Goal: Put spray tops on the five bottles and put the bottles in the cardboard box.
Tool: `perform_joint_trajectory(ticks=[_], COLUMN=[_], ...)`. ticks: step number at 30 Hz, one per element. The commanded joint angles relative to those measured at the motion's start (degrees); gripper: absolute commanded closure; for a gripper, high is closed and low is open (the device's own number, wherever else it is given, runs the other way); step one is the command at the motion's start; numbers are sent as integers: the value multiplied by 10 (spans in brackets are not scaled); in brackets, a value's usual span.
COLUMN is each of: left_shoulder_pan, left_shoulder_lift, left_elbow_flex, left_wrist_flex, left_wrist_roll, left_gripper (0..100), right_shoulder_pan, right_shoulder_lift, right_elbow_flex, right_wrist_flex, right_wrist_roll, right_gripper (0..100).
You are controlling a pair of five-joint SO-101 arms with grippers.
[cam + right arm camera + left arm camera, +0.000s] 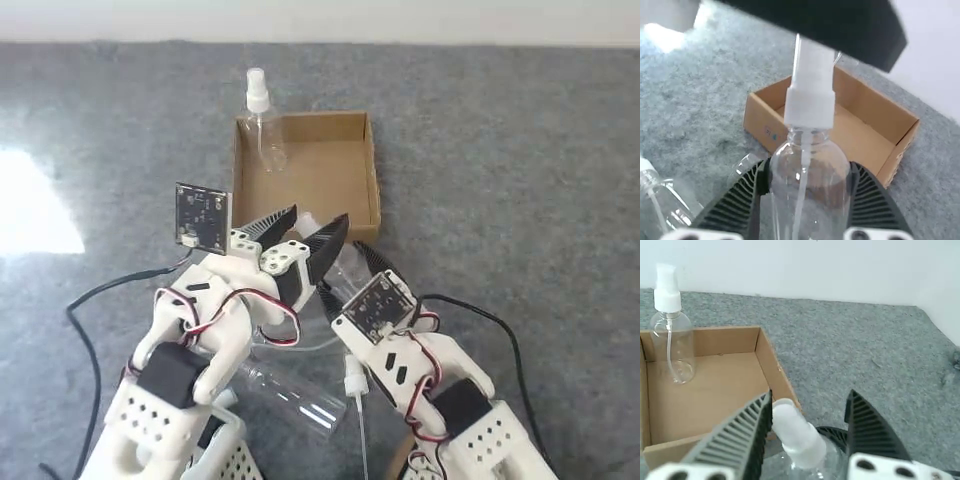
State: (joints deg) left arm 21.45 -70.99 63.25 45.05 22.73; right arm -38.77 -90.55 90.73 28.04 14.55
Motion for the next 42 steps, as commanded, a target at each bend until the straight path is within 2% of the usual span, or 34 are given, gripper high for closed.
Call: perform_joint_trajectory(ticks=[1,5,11,21,25,32,42], left_shoulder_pan=[-34,-65,-74,-75,-76,-143,-145], left_shoulder_lift=[-10,-10,-19,-215,-269,-263,-243], left_elbow_flex=[-13,-30,-34,-7,37,73,80], left_wrist_flex=[-3,1,1,66,36,-23,-40], left_wrist_roll=[-4,-3,-3,-4,-10,-13,-15], left_gripper=[778,778,778,776,776,775,775], right_shoulder_pan=[4,4,4,3,3,3,3], right_shoulder_lift=[-64,-133,-129,-129,-129,-130,-135], right_elbow_flex=[-9,8,13,16,16,12,-11], right_wrist_flex=[24,57,56,56,56,56,55], right_wrist_roll=[-7,-7,-6,-6,-6,-6,-11], right_gripper=[887,887,887,887,887,887,887])
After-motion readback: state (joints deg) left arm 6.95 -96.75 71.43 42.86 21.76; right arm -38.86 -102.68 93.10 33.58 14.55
